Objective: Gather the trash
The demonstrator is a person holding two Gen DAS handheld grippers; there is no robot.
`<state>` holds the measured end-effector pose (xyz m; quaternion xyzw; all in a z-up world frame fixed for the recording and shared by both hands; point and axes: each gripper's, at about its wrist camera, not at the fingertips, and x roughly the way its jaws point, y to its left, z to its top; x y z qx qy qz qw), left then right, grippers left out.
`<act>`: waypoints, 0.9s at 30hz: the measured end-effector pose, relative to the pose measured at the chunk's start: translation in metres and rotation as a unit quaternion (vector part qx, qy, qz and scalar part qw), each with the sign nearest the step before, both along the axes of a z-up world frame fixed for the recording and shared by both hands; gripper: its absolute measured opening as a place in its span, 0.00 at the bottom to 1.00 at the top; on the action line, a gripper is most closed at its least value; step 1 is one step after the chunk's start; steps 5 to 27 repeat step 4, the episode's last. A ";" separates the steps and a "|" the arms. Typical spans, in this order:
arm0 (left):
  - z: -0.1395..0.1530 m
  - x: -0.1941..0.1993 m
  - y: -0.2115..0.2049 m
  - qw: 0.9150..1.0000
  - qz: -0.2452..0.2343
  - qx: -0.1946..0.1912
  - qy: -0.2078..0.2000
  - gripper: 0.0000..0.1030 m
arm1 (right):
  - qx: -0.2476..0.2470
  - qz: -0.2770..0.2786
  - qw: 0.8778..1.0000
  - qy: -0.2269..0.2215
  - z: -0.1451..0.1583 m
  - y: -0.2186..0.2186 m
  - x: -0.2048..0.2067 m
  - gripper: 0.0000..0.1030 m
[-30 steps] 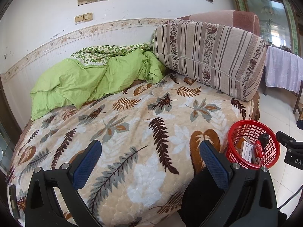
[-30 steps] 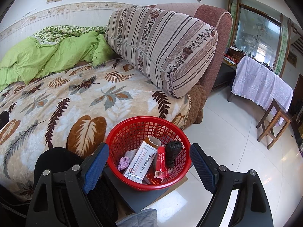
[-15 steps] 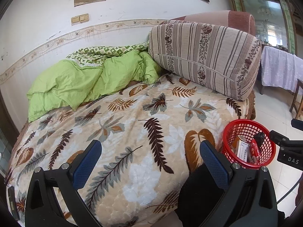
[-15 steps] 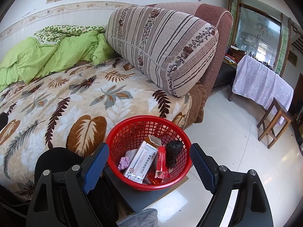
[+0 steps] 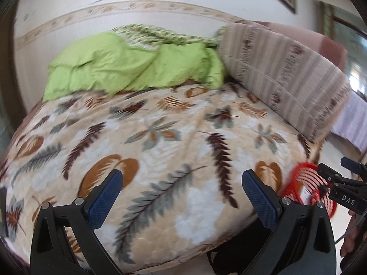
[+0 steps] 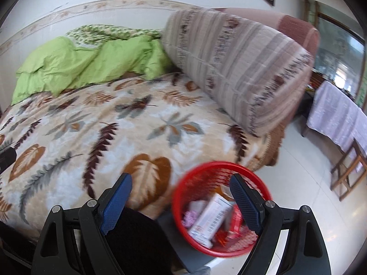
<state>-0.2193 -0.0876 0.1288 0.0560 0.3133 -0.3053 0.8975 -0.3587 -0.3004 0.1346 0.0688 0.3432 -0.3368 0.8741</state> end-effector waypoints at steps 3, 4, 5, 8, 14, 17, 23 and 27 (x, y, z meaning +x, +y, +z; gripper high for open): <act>-0.009 0.029 0.023 0.999 0.042 0.001 0.024 1.00 | 0.008 0.050 0.999 0.014 -0.005 0.012 0.047 0.89; -0.013 0.038 0.028 0.998 0.055 0.008 0.030 1.00 | 0.018 0.068 0.997 0.016 -0.009 0.016 0.068 0.89; -0.013 0.038 0.028 0.998 0.055 0.008 0.030 1.00 | 0.018 0.068 0.997 0.016 -0.009 0.016 0.068 0.89; -0.013 0.038 0.028 0.998 0.055 0.008 0.030 1.00 | 0.018 0.068 0.997 0.016 -0.009 0.016 0.068 0.89; -0.013 0.038 0.028 0.998 0.055 0.008 0.030 1.00 | 0.018 0.068 0.997 0.016 -0.009 0.016 0.068 0.89; -0.013 0.038 0.028 0.998 0.055 0.008 0.030 1.00 | 0.018 0.068 0.997 0.016 -0.009 0.016 0.068 0.89; -0.013 0.038 0.028 0.998 0.055 0.008 0.030 1.00 | 0.018 0.068 0.997 0.016 -0.009 0.016 0.068 0.89; -0.013 0.038 0.028 0.998 0.055 0.008 0.030 1.00 | 0.018 0.068 0.997 0.016 -0.009 0.016 0.068 0.89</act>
